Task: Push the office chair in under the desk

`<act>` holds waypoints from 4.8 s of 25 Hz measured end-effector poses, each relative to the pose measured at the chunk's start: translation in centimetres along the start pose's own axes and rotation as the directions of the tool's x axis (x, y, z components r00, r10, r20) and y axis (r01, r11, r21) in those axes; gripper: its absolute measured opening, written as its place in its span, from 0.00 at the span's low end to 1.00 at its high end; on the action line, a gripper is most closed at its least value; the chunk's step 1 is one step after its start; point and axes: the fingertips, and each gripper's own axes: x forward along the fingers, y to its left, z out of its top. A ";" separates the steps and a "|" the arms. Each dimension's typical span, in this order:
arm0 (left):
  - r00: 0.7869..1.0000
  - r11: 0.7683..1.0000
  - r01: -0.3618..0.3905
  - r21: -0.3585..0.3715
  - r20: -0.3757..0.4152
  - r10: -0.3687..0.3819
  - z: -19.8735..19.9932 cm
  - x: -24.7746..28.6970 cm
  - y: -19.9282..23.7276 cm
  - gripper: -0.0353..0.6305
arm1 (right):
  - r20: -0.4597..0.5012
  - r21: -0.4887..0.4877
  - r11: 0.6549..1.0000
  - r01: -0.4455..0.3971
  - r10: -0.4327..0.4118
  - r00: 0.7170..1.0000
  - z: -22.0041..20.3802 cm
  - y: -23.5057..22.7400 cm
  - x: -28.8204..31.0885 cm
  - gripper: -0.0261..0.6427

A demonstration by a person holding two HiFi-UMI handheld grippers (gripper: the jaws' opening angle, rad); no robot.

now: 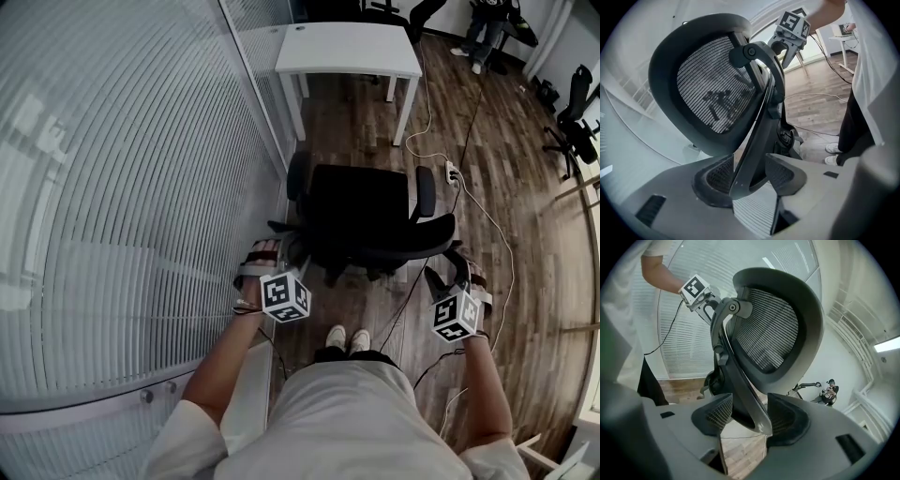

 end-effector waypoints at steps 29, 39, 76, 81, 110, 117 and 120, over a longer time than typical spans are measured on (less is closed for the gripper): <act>0.995 0.994 0.026 0.102 -0.095 -0.016 -2.1 3.1 0.5 0.35 | -0.177 -0.231 0.970 -0.079 0.038 0.983 -4.5 -1.3 5.0 0.34; 0.995 0.994 0.040 0.104 -0.095 -0.030 -2.0 3.1 0.9 0.35 | -0.231 -0.223 0.970 -0.096 0.043 0.972 -4.4 -1.6 5.1 0.34; 0.988 0.997 0.034 0.074 -0.151 -0.023 -3.5 11.4 9.5 0.35 | -0.206 -0.196 0.979 -0.063 0.022 0.978 -1.7 -8.7 14.1 0.34; 0.987 0.998 0.036 0.060 -0.159 -0.026 -3.5 12.8 10.2 0.35 | -0.205 -0.191 0.979 -0.067 0.027 0.978 -1.8 -9.6 15.4 0.34; 0.968 0.999 0.048 0.018 -0.247 -0.042 -3.5 22.2 18.8 0.35 | -0.175 -0.224 0.969 -0.104 0.065 0.982 0.4 -19.7 26.0 0.34; 0.960 0.998 0.065 0.002 -0.274 -0.062 -3.3 24.4 19.7 0.35 | -0.138 -0.253 0.961 -0.114 0.081 0.987 0.4 -21.8 28.3 0.34; 0.959 0.998 0.055 -0.004 -0.278 -0.054 -3.2 25.2 20.3 0.35 | -0.132 -0.263 0.959 -0.110 0.077 0.988 0.4 -22.6 29.2 0.34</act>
